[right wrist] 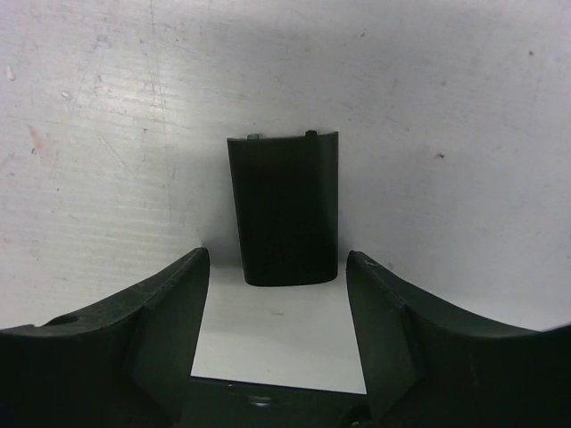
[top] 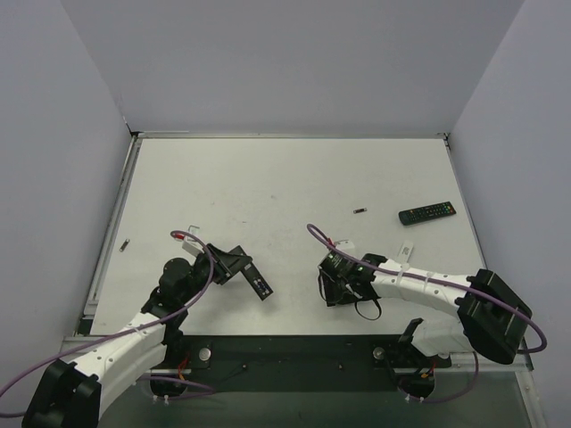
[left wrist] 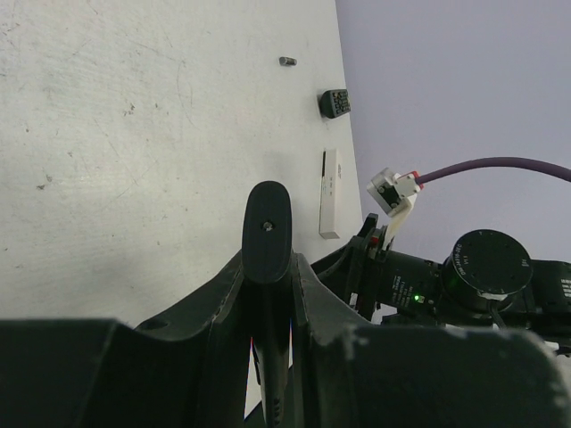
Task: Load the batteries into the remote control
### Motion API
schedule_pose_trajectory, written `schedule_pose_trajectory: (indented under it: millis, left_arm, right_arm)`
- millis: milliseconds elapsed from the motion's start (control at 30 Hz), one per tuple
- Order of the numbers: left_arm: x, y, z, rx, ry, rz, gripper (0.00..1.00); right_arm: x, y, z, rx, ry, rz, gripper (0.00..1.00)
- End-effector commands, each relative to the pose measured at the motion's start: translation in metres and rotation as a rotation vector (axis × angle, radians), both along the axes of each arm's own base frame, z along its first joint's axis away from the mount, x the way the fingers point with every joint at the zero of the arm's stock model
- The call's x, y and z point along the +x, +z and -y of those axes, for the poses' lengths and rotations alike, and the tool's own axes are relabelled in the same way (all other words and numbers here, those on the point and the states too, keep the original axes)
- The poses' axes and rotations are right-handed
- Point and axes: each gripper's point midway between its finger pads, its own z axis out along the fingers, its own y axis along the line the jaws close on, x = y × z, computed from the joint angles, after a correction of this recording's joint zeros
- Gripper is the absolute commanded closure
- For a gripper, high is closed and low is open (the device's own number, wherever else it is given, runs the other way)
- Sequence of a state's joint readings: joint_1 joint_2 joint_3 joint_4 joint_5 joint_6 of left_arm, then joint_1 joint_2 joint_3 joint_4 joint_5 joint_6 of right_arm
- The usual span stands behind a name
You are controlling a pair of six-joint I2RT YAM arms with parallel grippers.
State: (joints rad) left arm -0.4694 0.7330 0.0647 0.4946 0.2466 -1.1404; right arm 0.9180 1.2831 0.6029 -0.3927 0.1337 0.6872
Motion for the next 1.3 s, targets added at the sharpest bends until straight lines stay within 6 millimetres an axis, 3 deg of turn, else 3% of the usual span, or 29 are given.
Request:
schedule_pose_trajectory:
  millis: [0, 200, 233, 433, 633, 667, 733, 900, 1133, 1267]
  left_arm:
    - [0.004, 0.019, 0.001, -0.028, 0.003, 0.047, 1.0]
    - [0.002, 0.021, 0.001, -0.035, 0.001, 0.049, 1.0]
    - [0.003, 0.023, 0.001, -0.038, 0.0, 0.052, 1.0]
    - [0.003, 0.026, 0.004, -0.054, -0.011, 0.054, 1.0]
    - [0.003, 0.03, 0.009, -0.08, -0.033, 0.05, 1.0]
    - [0.004, 0.031, 0.009, -0.08, -0.036, 0.052, 1.0]
    - [0.004, 0.035, 0.011, -0.083, -0.043, 0.063, 1.0]
    - [0.002, 0.04, 0.011, -0.101, -0.048, 0.076, 1.0]
    - [0.0, 0.053, 0.011, -0.138, -0.052, 0.106, 1.0]
    - [-0.002, 0.059, 0.011, -0.16, -0.055, 0.119, 1.0]
  right_arm:
    - [-0.005, -0.013, 0.005, -0.021, -0.024, -0.047, 0.44]
    - [-0.011, -0.021, 0.012, -0.047, -0.032, -0.066, 0.57]
    - [-0.012, -0.02, 0.012, -0.046, -0.029, -0.065, 0.65]
    - [-0.004, -0.002, 0.004, -0.029, 0.032, -0.016, 0.84]
    - [0.014, 0.052, -0.035, 0.009, 0.219, 0.126, 0.88]
    - [0.019, 0.069, -0.047, 0.045, 0.239, 0.157, 0.88]
    - [0.016, 0.084, -0.06, 0.067, 0.317, 0.176, 0.9]
    - [0.015, 0.143, -0.105, 0.21, 0.435, 0.249, 0.92]
    - [-0.005, 0.183, -0.149, 0.327, 0.584, 0.192, 0.92]
    - [-0.014, 0.184, -0.168, 0.324, 0.657, 0.136, 0.92]
